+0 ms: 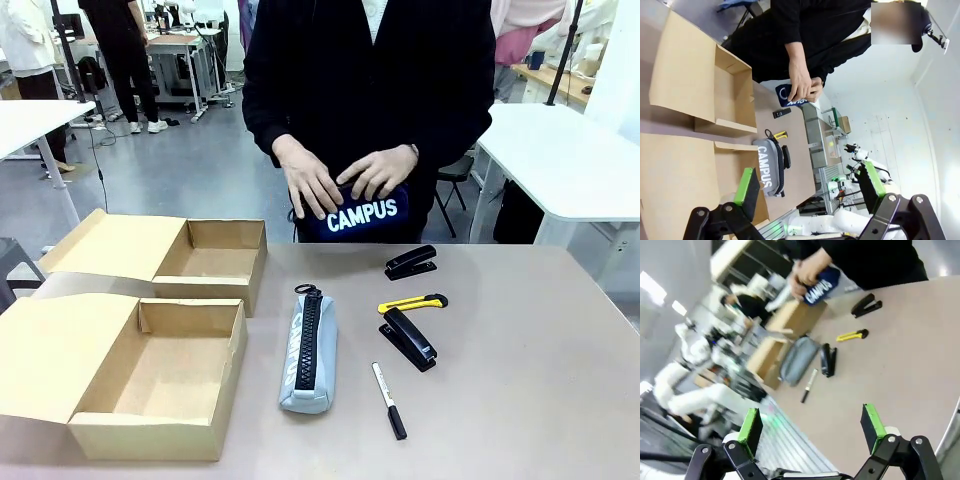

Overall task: Place items inside the box.
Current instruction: Pick up a Pencil pouch or Stapler and place it inside the Mailer Box closest to the robot.

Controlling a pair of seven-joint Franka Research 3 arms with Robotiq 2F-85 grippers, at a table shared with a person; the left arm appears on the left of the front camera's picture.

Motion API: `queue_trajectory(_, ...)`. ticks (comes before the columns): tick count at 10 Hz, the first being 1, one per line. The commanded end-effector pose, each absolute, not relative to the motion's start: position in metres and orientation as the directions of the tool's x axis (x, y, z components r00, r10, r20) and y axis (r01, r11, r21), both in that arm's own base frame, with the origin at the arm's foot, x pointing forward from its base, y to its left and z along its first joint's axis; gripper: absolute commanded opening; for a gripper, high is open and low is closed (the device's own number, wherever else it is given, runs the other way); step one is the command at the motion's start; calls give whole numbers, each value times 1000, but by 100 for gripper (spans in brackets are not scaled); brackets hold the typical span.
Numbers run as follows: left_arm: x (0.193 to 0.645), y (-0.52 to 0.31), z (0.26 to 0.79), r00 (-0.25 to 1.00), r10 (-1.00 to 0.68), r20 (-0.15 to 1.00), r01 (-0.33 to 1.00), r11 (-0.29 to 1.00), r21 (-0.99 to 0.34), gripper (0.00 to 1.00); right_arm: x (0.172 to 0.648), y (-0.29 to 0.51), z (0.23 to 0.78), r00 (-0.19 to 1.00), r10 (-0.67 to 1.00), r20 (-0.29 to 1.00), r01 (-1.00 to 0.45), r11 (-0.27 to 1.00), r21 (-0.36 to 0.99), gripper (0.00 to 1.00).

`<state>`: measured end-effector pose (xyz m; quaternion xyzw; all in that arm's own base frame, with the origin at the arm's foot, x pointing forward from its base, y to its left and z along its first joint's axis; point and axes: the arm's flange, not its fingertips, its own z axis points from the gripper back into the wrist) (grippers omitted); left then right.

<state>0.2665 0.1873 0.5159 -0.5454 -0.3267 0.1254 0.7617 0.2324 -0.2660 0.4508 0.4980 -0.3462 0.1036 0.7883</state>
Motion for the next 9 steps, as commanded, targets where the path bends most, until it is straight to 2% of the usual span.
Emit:
queue_trajectory(1, 267, 187, 517, 743, 549, 383, 196, 369, -909, 100, 281, -162, 478, 733, 113, 671, -582, 614, 533, 100)
queue_trajectory(3, 267, 187, 517, 743, 549, 383, 196, 369, -909, 100, 325, -72, 480, 685, 464, 561, -694, 650, 309, 100)
queue_trajectory(4, 267, 187, 517, 743, 549, 383, 196, 369, -909, 100, 336, -30, 470, 667, 582, 465, -731, 632, 257, 100)
queue_trajectory(5, 267, 187, 517, 743, 549, 383, 196, 369, -909, 100, 337, -17, 466, 687, 582, 435, -710, 666, 229, 100)
queue_trajectory(6, 267, 187, 517, 743, 549, 383, 196, 369, -909, 100, 328, -31, 478, 792, 412, 451, -573, 757, 314, 100)
queue_trajectory(7, 267, 187, 517, 743, 549, 383, 196, 369, -909, 100, 331, -8, 480, 671, 534, 514, -719, 639, 274, 100)
queue_trajectory(9, 267, 187, 517, 743, 549, 383, 196, 369, -909, 100, 337, 4, 474, 706, 531, 468, -687, 675, 271, 100)
